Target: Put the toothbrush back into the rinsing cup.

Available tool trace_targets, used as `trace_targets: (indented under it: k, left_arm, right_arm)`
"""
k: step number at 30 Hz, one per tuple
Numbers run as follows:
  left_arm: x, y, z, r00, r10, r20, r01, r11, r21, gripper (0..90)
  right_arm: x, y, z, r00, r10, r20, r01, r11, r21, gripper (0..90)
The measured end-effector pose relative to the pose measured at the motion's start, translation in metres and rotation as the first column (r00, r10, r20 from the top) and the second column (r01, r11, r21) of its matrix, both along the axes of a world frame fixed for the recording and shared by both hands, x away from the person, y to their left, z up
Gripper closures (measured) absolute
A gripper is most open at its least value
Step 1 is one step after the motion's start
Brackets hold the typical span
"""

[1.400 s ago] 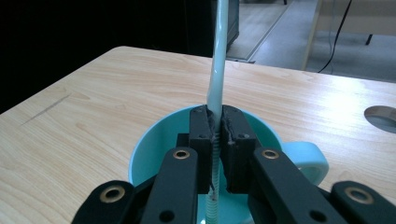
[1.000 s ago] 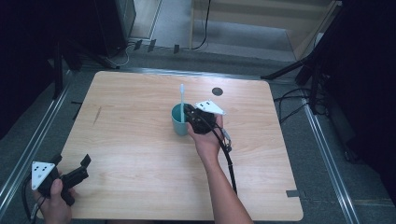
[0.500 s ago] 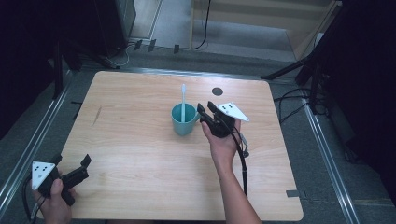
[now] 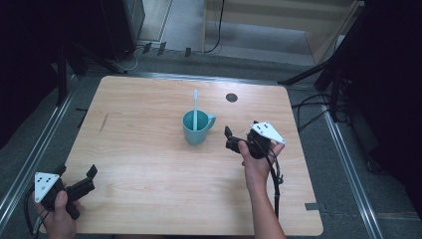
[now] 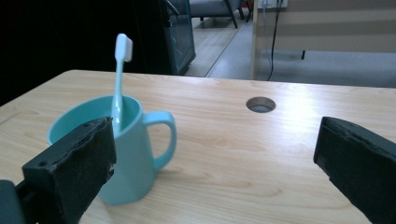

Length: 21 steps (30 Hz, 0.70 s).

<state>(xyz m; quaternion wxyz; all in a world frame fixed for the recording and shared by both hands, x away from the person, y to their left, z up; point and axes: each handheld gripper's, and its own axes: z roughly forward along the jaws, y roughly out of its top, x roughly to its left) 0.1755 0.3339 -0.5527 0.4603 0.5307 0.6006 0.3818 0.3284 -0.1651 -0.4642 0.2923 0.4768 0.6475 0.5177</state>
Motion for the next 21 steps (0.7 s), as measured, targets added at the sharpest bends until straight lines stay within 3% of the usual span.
trace_targets:
  k: [21]
  left_arm:
    - [0.0, -0.001, 0.0, 1.0, 0.001, -0.002, -0.001, 0.9999, 0.011, 1.4]
  right_arm:
    - [-0.027, -0.069, -0.039, 0.9939, -0.108, -0.021, 0.108, 0.9941, -0.011, 0.0]
